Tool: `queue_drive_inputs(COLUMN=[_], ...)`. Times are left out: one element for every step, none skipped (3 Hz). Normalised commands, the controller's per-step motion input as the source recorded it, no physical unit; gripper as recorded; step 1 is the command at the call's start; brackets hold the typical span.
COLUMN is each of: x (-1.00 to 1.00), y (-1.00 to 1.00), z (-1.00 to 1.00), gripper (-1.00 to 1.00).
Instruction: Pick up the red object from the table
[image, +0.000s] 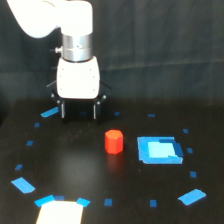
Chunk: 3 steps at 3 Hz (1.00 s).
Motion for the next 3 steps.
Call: queue_drive_inputs(x=[1.00,0.17,0.33], y=[-1.00,-0.93,-1.00], z=[-0.31,-0.12,0.06], gripper=[1.00,-0.45,1.00])
